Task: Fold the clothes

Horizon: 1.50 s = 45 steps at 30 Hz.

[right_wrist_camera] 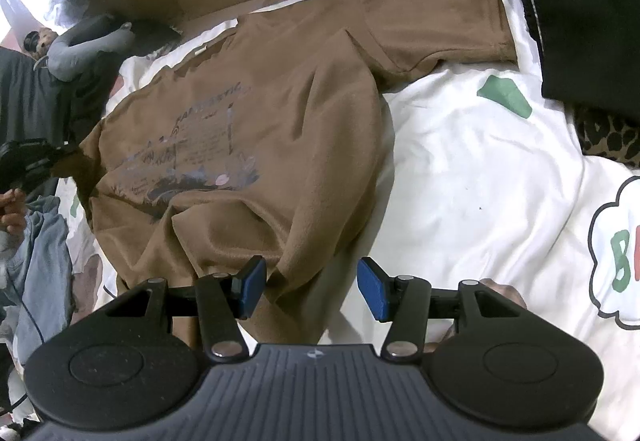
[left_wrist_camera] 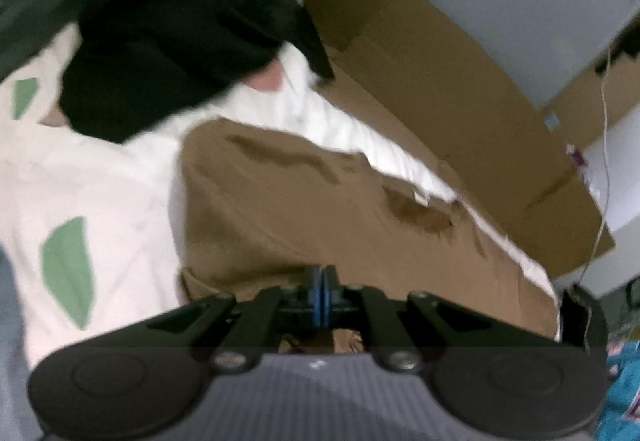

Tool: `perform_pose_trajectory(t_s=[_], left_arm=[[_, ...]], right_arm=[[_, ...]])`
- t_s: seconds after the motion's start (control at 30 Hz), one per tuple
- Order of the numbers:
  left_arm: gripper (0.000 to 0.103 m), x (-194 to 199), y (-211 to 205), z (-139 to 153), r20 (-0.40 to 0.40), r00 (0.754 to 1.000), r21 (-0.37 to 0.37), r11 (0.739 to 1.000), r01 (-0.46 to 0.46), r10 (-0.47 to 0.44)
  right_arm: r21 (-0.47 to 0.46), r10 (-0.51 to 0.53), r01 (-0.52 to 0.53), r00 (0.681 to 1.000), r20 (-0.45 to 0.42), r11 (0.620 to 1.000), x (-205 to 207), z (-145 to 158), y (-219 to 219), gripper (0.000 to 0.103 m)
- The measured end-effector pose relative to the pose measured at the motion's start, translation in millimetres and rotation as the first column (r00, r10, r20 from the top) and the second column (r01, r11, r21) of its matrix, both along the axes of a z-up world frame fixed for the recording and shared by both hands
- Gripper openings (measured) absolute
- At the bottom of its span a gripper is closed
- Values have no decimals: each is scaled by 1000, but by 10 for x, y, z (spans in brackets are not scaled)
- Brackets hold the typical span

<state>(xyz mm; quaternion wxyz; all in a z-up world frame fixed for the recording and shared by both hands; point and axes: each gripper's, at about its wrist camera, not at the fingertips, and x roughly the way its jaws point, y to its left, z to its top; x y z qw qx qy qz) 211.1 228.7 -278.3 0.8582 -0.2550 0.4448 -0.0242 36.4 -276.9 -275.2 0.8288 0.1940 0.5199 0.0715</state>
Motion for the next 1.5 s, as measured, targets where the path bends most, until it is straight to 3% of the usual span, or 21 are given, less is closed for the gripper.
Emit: perform_pose_trajectory(t_s=[0.1,0.23,0.33,0.4,0.6,0.77,1.07,1.23,1.37,1.4,1.43,1.5], left_arm=[[4,89,-196,-153,-28,998,1,998,60,-59],[24,164,-409,-325,-80,991,21,994,109,-107],[39,99,-372,-260,-54,993,-14,994,105,-105],[41,31,-266,-152,-22,995,-21,996,92,-92],[42,-123,267,78,40,998,-9,999,-41,41],[42,-201,647,-91,-14,983,-42,983,-181,180],[42,-205,726,-477,-132,953,-94,954,-284,271],[59,-184,731,-467,-112,944,-125,939,-322,309],[56,-84,714,-490,-107,949,-105,946,-307,296],[43,-56,707,-527,-113,951,-109,948,-299,287],[19,-25,699,-565,-123,954,-119,950,-289,275],[13,-43,680,-590,-146,955,-131,952,-275,256]], right_arm=[[2,0,0,1000,-3,1000,-5,-9,-13,58],[1,-2,2,1000,-3,1000,-6,-9,-20,58],[4,-8,8,1000,-3,1000,-9,-7,-46,58],[6,-9,9,1000,-3,1000,-9,-12,-61,58],[4,-10,10,1000,-8,1000,-11,-37,-89,58],[1,-11,11,1000,-1,1000,-5,-15,-76,58],[-10,5,-5,1000,-5,1000,19,-18,-22,58],[-9,3,-3,1000,-8,1000,16,-21,-14,58],[-10,3,-3,1000,-11,1000,12,-29,-20,58],[-10,2,-2,1000,-12,1000,10,-33,-22,58],[-10,2,-2,1000,-13,1000,8,-36,-23,58],[-8,0,0,1000,-12,1000,6,-36,-25,58]])
